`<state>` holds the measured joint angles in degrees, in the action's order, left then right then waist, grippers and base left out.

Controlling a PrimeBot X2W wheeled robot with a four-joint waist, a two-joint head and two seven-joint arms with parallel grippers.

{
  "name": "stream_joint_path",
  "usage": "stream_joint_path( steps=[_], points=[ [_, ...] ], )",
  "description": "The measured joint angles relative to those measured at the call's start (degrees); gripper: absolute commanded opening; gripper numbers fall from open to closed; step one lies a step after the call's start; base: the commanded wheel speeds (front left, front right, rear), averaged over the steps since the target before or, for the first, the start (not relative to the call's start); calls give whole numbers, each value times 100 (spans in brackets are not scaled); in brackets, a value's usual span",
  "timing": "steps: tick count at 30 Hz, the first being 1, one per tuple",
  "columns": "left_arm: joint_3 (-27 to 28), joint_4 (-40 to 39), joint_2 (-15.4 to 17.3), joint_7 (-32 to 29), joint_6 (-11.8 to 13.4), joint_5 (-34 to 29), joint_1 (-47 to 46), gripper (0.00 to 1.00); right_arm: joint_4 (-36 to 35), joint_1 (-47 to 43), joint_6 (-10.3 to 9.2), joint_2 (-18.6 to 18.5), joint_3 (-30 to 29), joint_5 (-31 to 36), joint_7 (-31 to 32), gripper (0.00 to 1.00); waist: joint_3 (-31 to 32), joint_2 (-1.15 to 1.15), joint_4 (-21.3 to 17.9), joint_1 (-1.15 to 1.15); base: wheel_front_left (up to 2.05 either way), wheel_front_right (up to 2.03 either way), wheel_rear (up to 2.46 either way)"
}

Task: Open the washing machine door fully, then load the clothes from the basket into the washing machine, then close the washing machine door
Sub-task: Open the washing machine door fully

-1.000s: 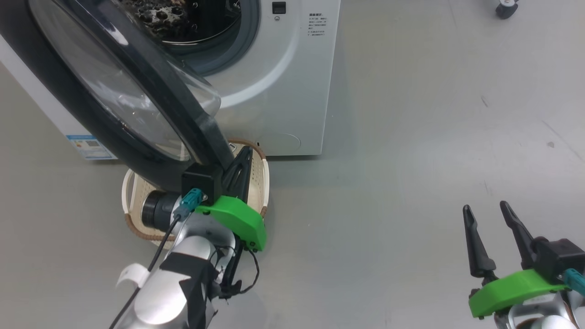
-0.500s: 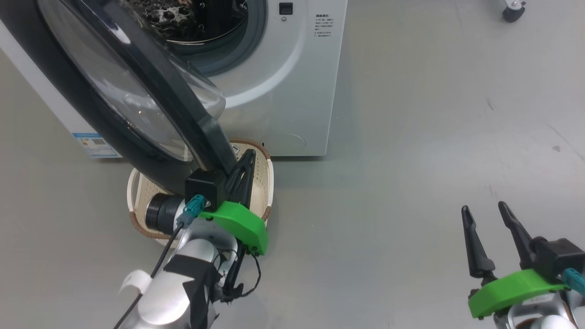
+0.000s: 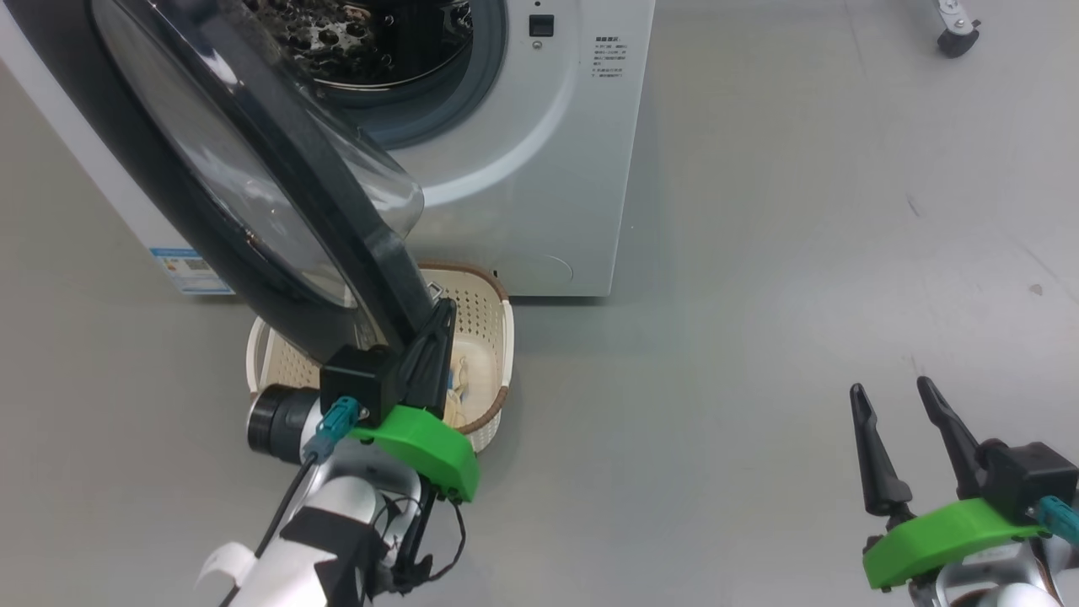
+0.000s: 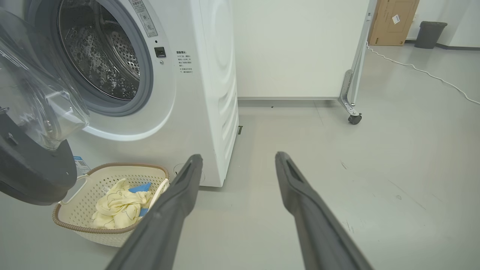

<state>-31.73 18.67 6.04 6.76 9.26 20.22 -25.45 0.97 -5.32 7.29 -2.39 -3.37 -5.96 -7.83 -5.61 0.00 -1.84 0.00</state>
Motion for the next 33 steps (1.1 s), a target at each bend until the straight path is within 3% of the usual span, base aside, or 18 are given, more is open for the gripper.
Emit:
stream_joint_path(
  steps=[21,33],
  points=[
    [96,371,-34,108,-23,237,-203,0,46,12,0,1,65,-171,-15,100,2,0,-320,0,0,0,0],
    [-30,400,-35,231,-7,223,-204,0,96,30,0,3,156,-231,-14,100,-63,0,-92,0,0,0,0]
  ],
)
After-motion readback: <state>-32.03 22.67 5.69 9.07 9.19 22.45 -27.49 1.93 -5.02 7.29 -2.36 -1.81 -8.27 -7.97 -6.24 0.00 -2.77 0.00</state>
